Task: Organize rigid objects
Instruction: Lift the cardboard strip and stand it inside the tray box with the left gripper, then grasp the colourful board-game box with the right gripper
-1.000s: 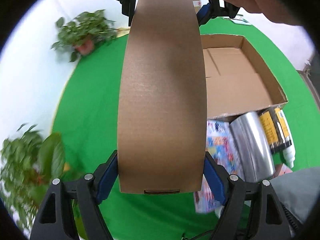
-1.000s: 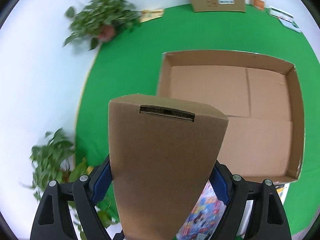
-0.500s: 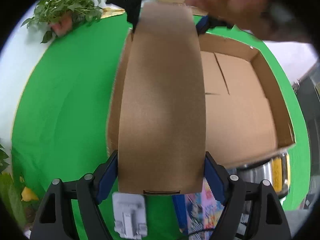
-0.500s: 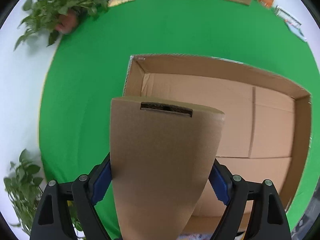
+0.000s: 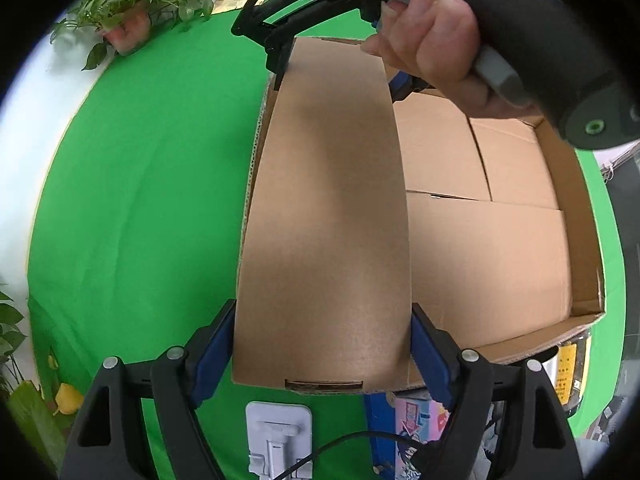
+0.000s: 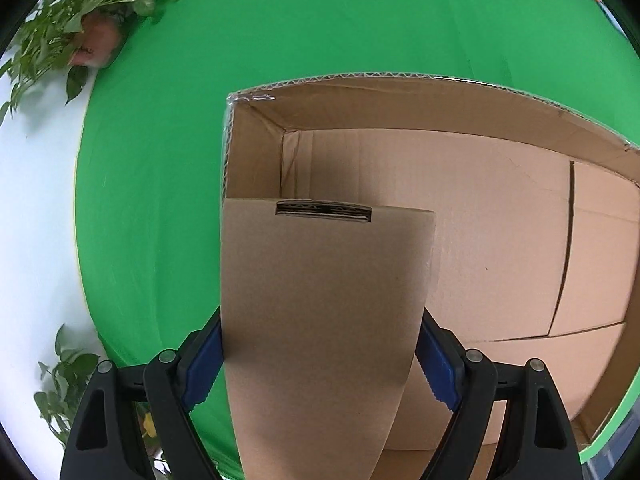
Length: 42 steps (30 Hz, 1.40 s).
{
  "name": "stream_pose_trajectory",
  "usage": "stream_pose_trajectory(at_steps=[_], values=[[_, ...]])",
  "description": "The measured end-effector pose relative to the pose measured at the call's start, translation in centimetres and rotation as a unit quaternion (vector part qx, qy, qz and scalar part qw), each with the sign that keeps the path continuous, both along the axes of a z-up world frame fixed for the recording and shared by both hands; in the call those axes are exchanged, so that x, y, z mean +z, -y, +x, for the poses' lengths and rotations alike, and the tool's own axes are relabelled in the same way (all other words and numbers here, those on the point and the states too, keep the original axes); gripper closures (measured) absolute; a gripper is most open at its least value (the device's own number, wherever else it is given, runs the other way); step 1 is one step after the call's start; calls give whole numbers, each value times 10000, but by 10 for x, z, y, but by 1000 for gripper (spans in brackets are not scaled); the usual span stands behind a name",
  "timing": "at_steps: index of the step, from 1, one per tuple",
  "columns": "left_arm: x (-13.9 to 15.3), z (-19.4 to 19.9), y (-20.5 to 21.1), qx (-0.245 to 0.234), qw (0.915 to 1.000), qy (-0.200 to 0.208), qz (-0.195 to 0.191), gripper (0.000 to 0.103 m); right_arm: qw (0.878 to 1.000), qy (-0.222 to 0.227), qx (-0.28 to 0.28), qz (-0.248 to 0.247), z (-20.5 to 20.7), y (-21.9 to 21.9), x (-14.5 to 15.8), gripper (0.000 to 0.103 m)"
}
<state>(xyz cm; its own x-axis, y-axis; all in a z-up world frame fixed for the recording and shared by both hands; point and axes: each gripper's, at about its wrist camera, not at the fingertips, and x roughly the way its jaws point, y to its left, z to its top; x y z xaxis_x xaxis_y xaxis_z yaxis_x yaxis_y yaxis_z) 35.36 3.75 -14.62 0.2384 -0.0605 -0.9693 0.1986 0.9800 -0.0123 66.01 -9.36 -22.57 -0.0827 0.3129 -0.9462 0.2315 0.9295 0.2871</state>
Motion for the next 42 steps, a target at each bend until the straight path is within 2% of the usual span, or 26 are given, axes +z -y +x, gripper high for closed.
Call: stream_pose_trajectory(at_steps=[3, 8, 16, 18, 21, 24, 27, 29, 33, 37, 39, 42], values=[[1, 0, 1, 72, 10000, -27, 15, 22, 9999, -137, -22, 26, 3, -3, -11, 19], [6, -16, 3, 62, 9998, -62, 149, 22, 9978, -544, -168, 335, 2, -5, -52, 19], [8, -44, -14, 451, 9986, -146, -248, 22, 9978, -381, -358, 414, 14, -4, -60, 17], [7, -46, -20, 509, 9980, -115, -365, 22, 9970, -469, -372, 489, 8, -3, -59, 17], [10, -55, -26, 423, 9983, 27, -403, 22, 9920, -746, -474, 898, -1, 4, -62, 14], [9, -72, -36, 289, 9987, 62, -424, 22, 9905, -590, -403, 1175, -13, 13, -51, 3], [0, -82, -37, 225, 9982, -95, -542, 22, 9904, -668, -269, 1182, -32, 17, -47, 3], [-2, -87, -36, 169, 9978, -153, -617, 22, 9872, -773, -139, 1385, -46, 8, -47, 4], [2, -100, -43, 274, 9982, -49, -522, 22, 9861, -664, 271, 1500, -85, -12, -35, 4], [6, -115, -64, 511, 9983, 73, -274, 22, 9897, 32, 537, 1327, -136, -5, 11, 0], [7, -123, -78, 679, 9975, -2, -210, 22, 9911, 393, 698, 1060, -161, -3, 35, 0], [18, -135, -96, 904, 9956, -16, -229, 22, 9928, 877, 553, 594, -202, 8, 74, 0]])
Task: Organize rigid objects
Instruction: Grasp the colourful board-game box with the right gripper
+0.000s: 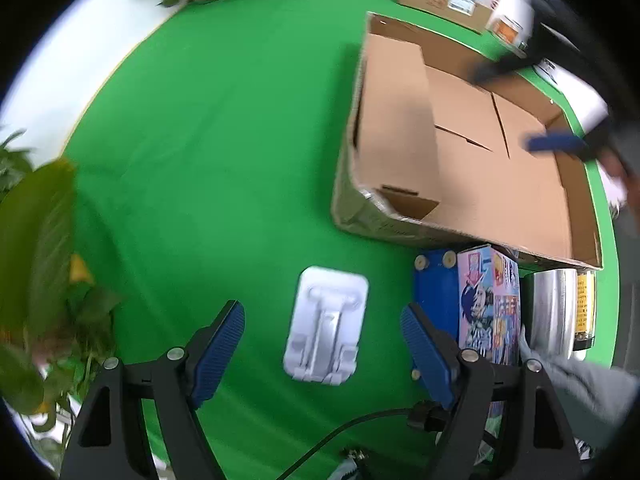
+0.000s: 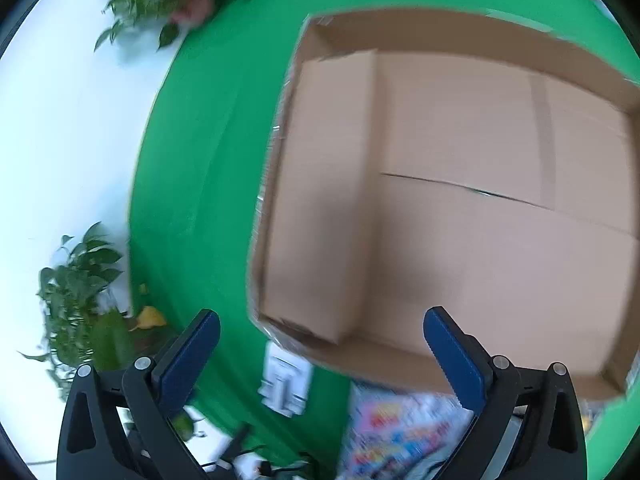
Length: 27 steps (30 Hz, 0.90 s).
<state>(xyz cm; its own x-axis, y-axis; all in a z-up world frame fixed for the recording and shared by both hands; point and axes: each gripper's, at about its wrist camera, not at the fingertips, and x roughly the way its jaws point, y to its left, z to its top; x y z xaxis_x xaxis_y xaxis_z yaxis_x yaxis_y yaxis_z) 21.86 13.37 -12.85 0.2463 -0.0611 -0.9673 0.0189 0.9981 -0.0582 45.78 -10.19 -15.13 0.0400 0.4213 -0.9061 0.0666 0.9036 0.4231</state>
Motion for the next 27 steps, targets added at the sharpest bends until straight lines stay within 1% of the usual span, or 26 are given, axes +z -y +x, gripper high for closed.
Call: stream_pose_trajectory(at_steps=[1, 2, 5, 6, 7, 8, 9, 10, 11, 12, 13, 14, 15, 16, 17, 20, 22, 24, 27], values=[[4, -3, -1, 24, 10000, 2, -3, 22, 9998, 112, -118, -115, -20, 7, 14, 0], [10, -9, -2, 21, 10000, 44, -10, 22, 9996, 159, -189, -166, -32, 17, 20, 0], [30, -24, 4, -36, 9996, 266, -64, 23, 9986, 214, -279, -404, -72, 30, 34, 1], [35, -27, 8, -48, 9995, 298, -117, 36, 9983, 212, -250, -490, -79, 46, 34, 1], [39, -31, 13, -88, 9992, 336, -193, 53, 9979, 205, -218, -568, -91, 56, 35, 1], [44, -36, 20, -167, 9990, 340, -226, 86, 9979, 216, -220, -571, -99, 62, 36, 1], [48, -39, 26, -206, 9990, 354, -194, 92, 9979, 261, -242, -550, -111, 69, 40, 3], [48, -44, 34, -223, 9987, 428, -155, 92, 9975, 341, -273, -556, -123, 74, 44, 5], [55, -49, 41, -191, 9981, 548, -190, 92, 9971, 428, -298, -559, -132, 81, 48, 6], [60, -52, 45, -115, 9979, 602, -223, 85, 9967, 515, -344, -532, -142, 87, 53, 7], [61, -54, 49, -46, 9981, 584, -202, 75, 9965, 562, -393, -486, -148, 91, 54, 8], [64, -55, 53, 19, 9982, 566, -180, 41, 9960, 640, -483, -384, -153, 99, 56, 8], [67, -57, 56, 52, 9978, 634, -210, 17, 9957, 713, -528, -270, -159, 105, 59, 8], [73, -60, 59, 61, 9967, 771, -232, 16, 9953, 788, -555, -103, -164, 112, 61, 4], [77, -61, 62, 12, 9965, 801, -222, 16, 9951, 806, -567, 12, -167, 116, 62, 0], [77, -59, 71, -264, 9966, 712, -327, 16, 9942, 792, -637, 353, -180, 133, 62, 0], [71, -54, 75, -489, 9956, 577, -553, 16, 9930, 775, -675, 583, -188, 140, 60, 0], [64, -46, 79, -701, 9935, 412, -797, 16, 9925, 769, -661, 679, -194, 140, 57, 0], [42, -29, 86, -1216, 9856, -69, -1175, 16, 9934, 677, -491, 784, -202, 129, 44, 0]])
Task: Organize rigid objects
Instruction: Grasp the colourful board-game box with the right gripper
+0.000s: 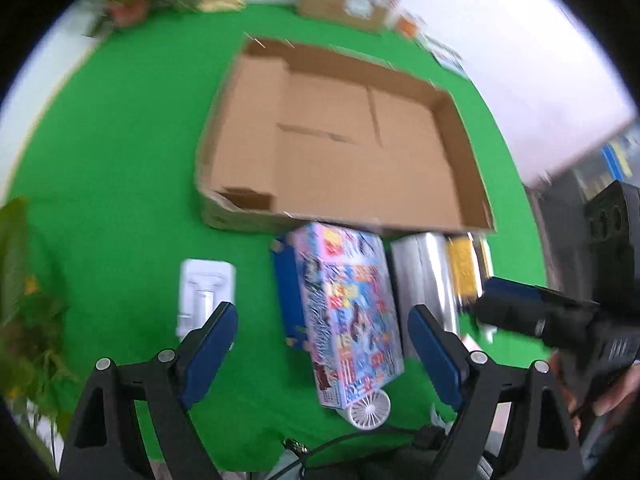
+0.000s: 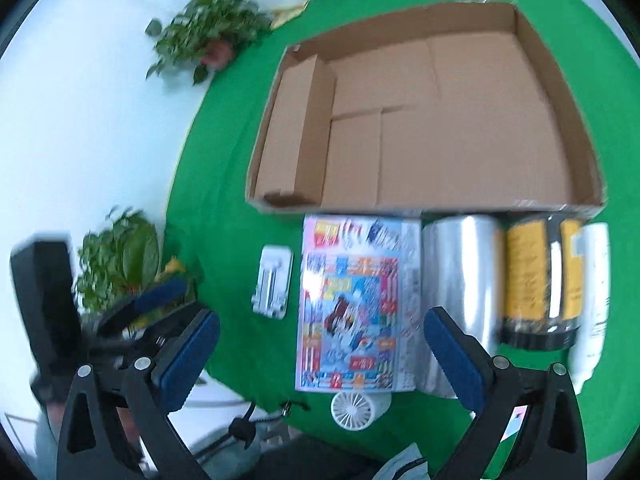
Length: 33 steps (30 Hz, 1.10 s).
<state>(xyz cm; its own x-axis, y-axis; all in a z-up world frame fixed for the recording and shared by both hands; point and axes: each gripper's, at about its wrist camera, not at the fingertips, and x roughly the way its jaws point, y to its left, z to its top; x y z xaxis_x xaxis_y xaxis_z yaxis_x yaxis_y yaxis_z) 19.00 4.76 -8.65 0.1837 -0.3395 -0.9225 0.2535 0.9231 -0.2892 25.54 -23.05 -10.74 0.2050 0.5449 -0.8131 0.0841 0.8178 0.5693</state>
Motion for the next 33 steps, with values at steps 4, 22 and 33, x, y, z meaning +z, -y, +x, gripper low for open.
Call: stream_pose_trajectory(at_steps=[4, 22, 33], values=[[-35, 21, 5, -466, 9978, -379, -297, 20, 9989, -414, 101, 211, -9, -30, -37, 1], [-143, 40, 19, -750, 9732, -1971, -915, 57, 9905, -1164, -340, -656, -27, -89, -128, 1], [-148, 34, -38, -290, 9728, -2014, -1108, 58, 9911, -1050, 67, -812, -28, -116, -134, 1]])
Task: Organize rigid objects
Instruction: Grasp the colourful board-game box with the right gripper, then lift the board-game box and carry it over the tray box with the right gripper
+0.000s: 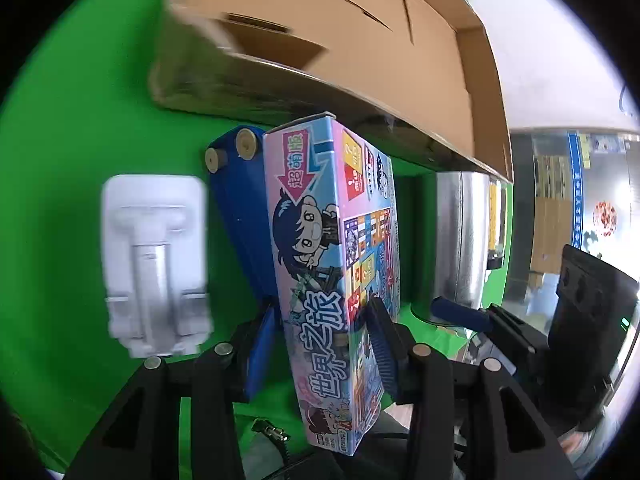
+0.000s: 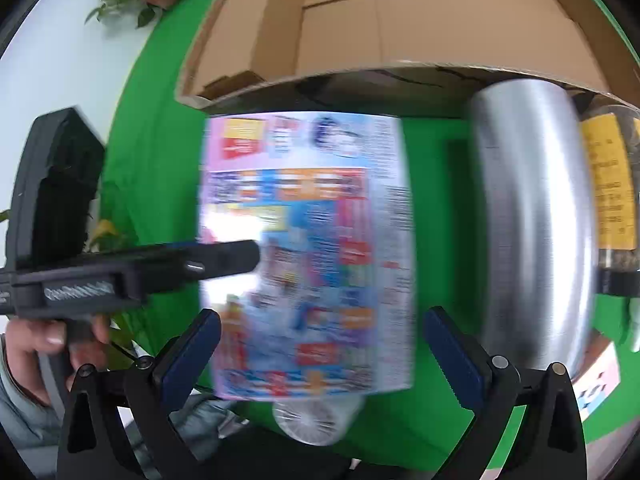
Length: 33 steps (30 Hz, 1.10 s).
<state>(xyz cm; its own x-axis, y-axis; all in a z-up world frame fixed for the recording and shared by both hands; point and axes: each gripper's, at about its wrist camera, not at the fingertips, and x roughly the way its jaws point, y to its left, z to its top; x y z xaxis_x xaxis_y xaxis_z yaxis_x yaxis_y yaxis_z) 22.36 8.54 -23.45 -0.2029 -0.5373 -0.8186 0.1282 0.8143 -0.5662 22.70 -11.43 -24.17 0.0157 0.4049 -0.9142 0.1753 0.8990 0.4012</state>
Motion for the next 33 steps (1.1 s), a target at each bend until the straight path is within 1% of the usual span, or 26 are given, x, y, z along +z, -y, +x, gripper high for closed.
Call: stream_pose_trajectory(at_steps=[4, 6, 8, 9, 11, 13, 17, 19, 22, 23, 24, 26, 28, 31, 33], values=[[5, -1, -17, 135, 9999, 57, 27, 55, 9997, -158, 202, 52, 3, -14, -19, 0], [7, 0, -15, 153, 9998, 72, 64, 53, 9990, -21, 436, -72, 8, -28, -22, 0], [5, -1, -13, 168, 9998, 62, 77, 52, 9982, -48, 567, 193, 15, -44, -29, 1], [4, 0, -15, 185, 9997, 51, 124, 49, 9980, -98, 548, 290, 18, -51, -32, 0], [3, 0, -20, 236, 9996, 20, 154, 45, 9980, -31, 499, 391, 22, -55, -35, 0], [2, -2, -25, 247, 9996, -32, 127, 45, 9977, -109, 411, 526, 25, -54, -38, 0], [-4, -7, -25, 272, 9994, -192, 58, 44, 9972, -127, 209, 713, 27, -43, -49, 0], [-5, -9, -24, 284, 9994, -196, 82, 44, 9965, -162, 138, 813, 28, -36, -46, 0], [-4, -12, -21, 272, 9994, -195, 127, 46, 9960, -106, 266, 852, 27, -41, -43, 0], [-2, -14, -20, 266, 9994, -159, 123, 49, 9957, -84, 316, 865, 24, -33, -42, 0], [0, -14, -20, 238, 9996, -115, 110, 56, 9953, -57, 376, 888, 23, -27, -43, 0], [5, -17, -19, 217, 9996, -39, 151, 60, 9941, -68, 462, 977, 18, -38, -45, 0], [7, -19, -24, 282, 9994, 5, 206, 60, 9930, -300, 511, 1024, 7, -52, -55, 0], [10, -22, -40, 483, 9984, 60, 292, 59, 9928, -287, 547, 1030, -3, -60, -63, 0], [14, -24, -47, 600, 9971, 123, 461, 58, 9915, -284, 479, 1173, -5, -64, -66, 0]])
